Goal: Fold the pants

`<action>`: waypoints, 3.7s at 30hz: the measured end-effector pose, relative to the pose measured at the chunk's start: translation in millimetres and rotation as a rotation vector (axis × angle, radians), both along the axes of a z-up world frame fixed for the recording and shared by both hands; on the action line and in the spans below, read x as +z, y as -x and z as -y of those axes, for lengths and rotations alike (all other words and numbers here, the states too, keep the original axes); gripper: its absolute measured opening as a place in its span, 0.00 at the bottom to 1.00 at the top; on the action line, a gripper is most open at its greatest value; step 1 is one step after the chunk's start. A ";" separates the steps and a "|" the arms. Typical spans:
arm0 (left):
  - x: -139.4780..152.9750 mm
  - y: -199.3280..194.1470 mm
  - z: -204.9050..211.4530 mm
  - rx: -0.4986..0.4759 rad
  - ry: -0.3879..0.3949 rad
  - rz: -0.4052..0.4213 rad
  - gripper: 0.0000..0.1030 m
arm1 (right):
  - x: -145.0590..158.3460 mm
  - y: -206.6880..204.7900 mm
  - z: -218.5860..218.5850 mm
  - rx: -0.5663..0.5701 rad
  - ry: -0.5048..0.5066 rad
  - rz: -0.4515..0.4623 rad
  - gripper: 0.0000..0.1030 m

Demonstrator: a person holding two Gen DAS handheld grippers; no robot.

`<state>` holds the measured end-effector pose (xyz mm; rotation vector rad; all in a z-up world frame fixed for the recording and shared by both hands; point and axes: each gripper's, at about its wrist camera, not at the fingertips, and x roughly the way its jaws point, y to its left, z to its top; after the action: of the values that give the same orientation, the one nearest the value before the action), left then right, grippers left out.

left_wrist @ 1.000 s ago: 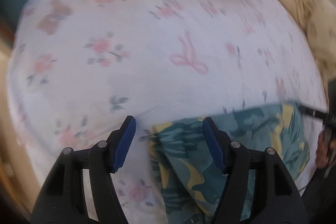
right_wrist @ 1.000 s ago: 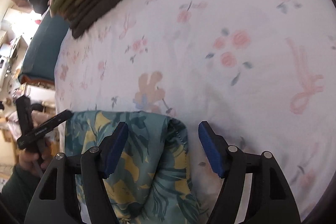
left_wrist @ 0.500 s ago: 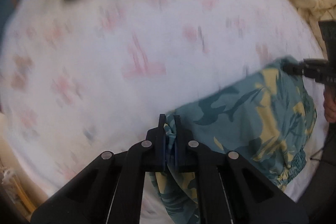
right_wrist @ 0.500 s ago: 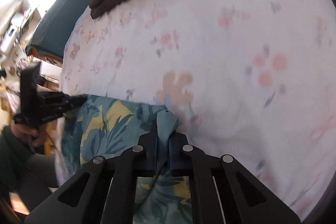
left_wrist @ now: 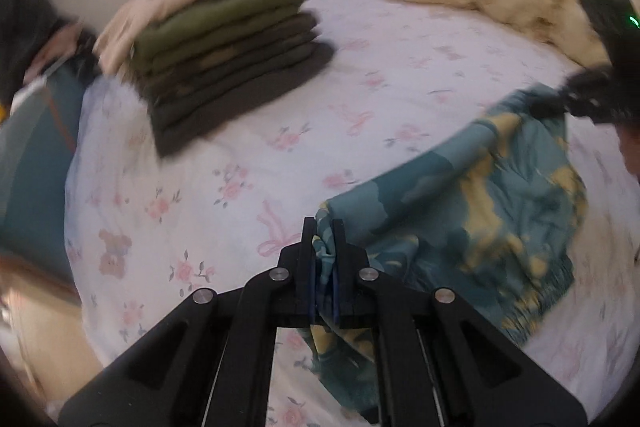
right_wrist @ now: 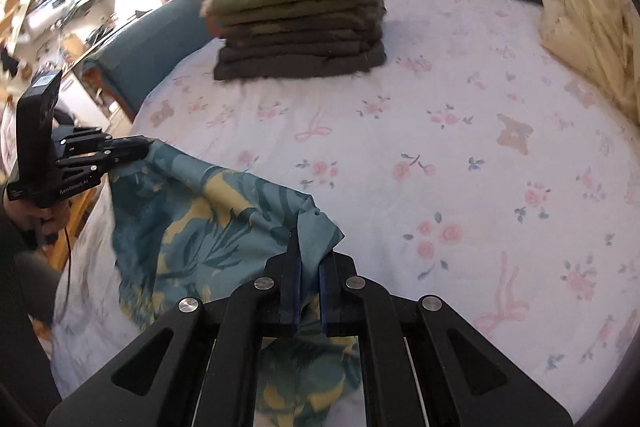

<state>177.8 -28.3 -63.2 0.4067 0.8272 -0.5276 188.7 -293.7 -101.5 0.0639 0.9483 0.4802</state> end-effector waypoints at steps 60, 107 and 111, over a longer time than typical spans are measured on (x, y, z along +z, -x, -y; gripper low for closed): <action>-43.6 70.1 -16.8 0.255 0.106 -0.471 0.01 | -46.9 93.2 10.9 -0.292 0.125 -0.458 0.04; -102.2 46.5 -18.0 0.373 0.457 -0.684 0.28 | -85.9 86.0 -22.7 -0.295 -0.358 -0.536 0.32; -75.7 45.5 -17.5 0.359 0.462 -0.619 0.17 | -64.6 82.5 -28.4 -0.249 -0.315 -0.454 0.17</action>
<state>132.3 -10.8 -138.9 -0.3510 1.2988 -0.4924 106.2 -265.3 -166.1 0.5897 1.2807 0.3858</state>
